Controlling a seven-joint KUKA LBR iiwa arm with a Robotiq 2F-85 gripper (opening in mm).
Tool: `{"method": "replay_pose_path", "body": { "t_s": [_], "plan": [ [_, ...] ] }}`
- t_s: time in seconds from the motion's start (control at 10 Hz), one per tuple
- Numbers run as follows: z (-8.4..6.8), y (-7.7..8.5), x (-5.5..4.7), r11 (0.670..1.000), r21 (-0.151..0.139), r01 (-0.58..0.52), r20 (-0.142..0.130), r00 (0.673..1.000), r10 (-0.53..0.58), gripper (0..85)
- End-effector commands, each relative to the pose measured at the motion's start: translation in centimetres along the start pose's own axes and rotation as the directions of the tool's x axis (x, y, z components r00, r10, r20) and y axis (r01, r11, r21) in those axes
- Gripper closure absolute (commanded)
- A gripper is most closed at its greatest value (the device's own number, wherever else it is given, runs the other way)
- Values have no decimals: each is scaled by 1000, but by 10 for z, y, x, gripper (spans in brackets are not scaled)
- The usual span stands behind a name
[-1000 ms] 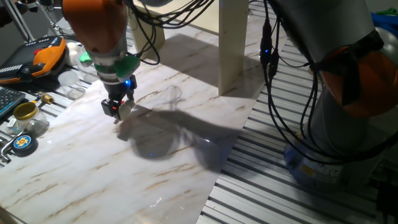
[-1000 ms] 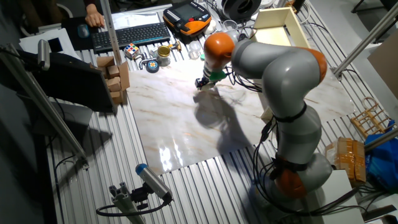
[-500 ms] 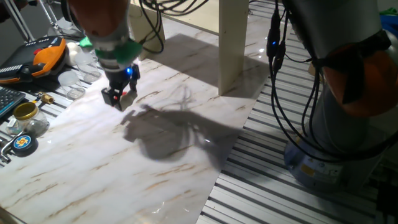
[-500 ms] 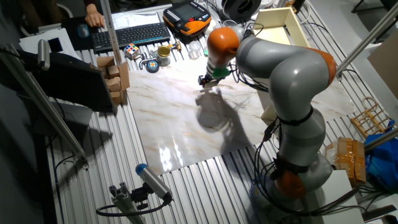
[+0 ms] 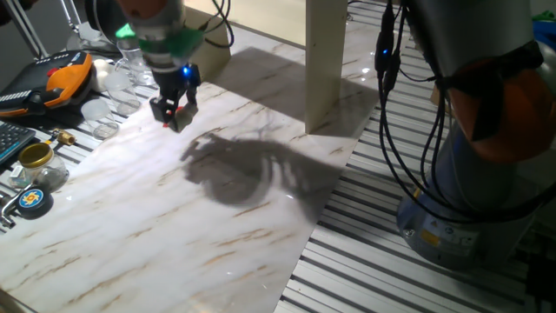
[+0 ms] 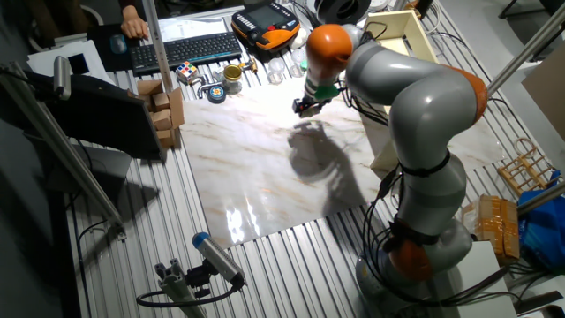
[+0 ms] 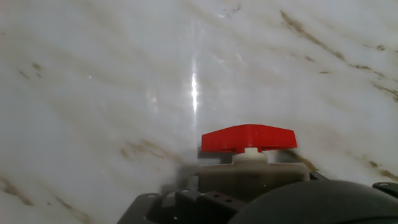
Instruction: Put the object on the shelf
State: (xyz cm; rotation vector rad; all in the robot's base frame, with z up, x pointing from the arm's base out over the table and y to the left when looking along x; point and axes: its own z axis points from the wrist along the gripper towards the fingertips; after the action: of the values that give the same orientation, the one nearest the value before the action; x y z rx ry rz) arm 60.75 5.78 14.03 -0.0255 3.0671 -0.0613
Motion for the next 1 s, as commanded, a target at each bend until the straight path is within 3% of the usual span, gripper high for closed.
{"method": "replay_pose_path", "body": {
  "t_s": [0.0,0.3,0.8,0.9],
  "plan": [
    [-3,-7,1,1000,-6,-1,-8,1000,1,850],
    [-10,-21,10,1000,-7,-6,-11,1000,6,850],
    [-17,-25,15,996,-57,-63,-12,998,63,850],
    [-17,-25,15,994,-36,-101,-5,995,101,850]
  ]
}}
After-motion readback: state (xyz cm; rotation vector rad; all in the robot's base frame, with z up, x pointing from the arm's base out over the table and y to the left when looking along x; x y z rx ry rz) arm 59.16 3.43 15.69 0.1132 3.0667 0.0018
